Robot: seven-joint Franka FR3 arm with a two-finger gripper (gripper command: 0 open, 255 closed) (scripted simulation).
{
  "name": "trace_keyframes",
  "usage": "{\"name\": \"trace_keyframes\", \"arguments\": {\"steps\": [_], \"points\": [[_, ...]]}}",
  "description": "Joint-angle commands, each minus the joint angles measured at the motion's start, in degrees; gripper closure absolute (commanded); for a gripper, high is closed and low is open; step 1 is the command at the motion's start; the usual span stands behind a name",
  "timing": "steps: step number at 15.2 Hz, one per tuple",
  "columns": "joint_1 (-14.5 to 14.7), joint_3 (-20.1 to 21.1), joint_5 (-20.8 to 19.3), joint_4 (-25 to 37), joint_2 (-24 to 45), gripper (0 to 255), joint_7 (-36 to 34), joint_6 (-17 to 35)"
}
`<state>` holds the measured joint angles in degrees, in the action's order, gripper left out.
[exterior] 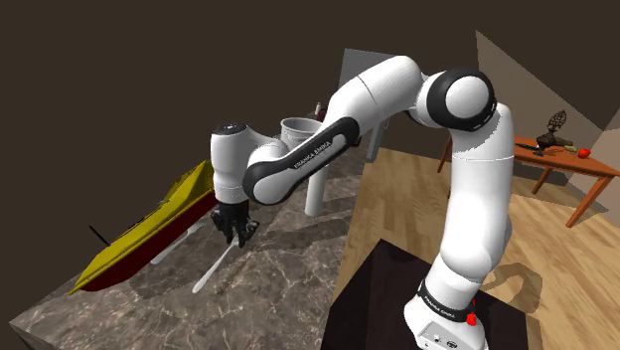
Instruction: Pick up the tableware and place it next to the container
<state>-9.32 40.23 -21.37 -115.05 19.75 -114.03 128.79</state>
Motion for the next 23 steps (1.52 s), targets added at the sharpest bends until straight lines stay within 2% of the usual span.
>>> {"name": "trace_keyframes", "arguments": {"steps": [1,23], "points": [[-0.3,0.5,1.0,0.5,-0.9,255,0.6,-1.2],[-3.0,3.6,9.4,8.5,-9.5,255,6.9,-15.1]]}}
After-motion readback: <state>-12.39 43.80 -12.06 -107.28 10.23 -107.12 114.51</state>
